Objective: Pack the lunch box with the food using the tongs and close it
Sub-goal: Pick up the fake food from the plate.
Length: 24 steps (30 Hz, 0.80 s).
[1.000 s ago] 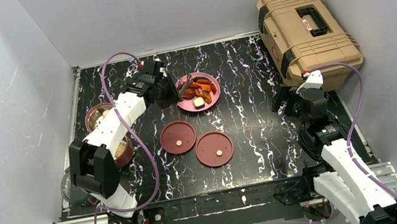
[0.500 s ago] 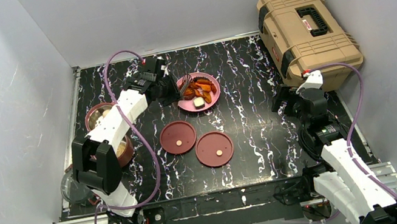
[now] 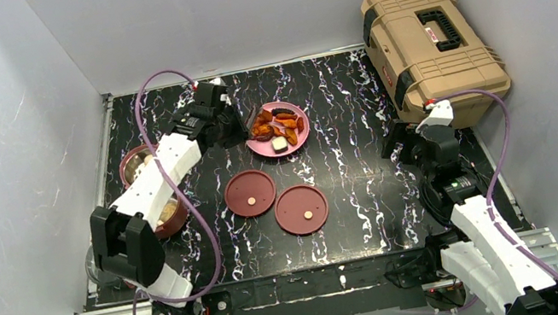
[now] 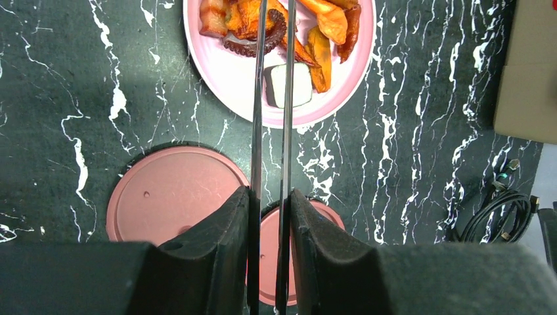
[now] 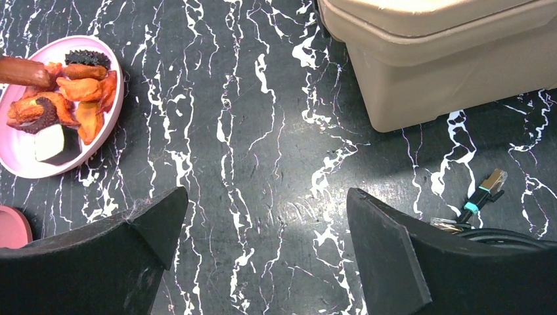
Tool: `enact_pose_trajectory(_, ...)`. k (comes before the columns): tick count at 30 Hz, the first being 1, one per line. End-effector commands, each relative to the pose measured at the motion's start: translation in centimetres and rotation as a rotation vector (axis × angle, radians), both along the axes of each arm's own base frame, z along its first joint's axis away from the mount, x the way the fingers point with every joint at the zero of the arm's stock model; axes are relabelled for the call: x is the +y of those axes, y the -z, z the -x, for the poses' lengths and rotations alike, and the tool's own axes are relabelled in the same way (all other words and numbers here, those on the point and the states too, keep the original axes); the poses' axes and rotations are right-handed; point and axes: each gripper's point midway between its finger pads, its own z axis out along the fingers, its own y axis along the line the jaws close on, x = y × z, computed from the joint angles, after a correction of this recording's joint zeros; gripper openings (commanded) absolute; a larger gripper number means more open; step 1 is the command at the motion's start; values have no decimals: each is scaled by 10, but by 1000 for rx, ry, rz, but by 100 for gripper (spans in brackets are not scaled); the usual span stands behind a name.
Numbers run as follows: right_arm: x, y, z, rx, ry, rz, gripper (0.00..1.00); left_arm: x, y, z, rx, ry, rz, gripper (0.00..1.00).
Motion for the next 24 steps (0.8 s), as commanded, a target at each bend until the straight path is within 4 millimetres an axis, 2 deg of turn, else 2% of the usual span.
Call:
enact_pose_trajectory(1,1,-9,-6,-44,4,-12,100,13,-33,6,-97,-21,13,0)
enact_pose_trajectory(8,0,-9,-7,-40,8,-7,100,14,-48,18,-115,9,30,0)
enact_pose_trajectory(15,-2,-10,-4,-44,18,-5,100,11,-77,41,-143,99,83,0)
enact_pose_trajectory(20,-3,-11,-3,-49,19,-6,100,38,-86,63,-149,108,9,0)
enact_pose_trajectory(24,-4,-11,-5,-43,25,1,100,55,-93,80,-115,131,36,0)
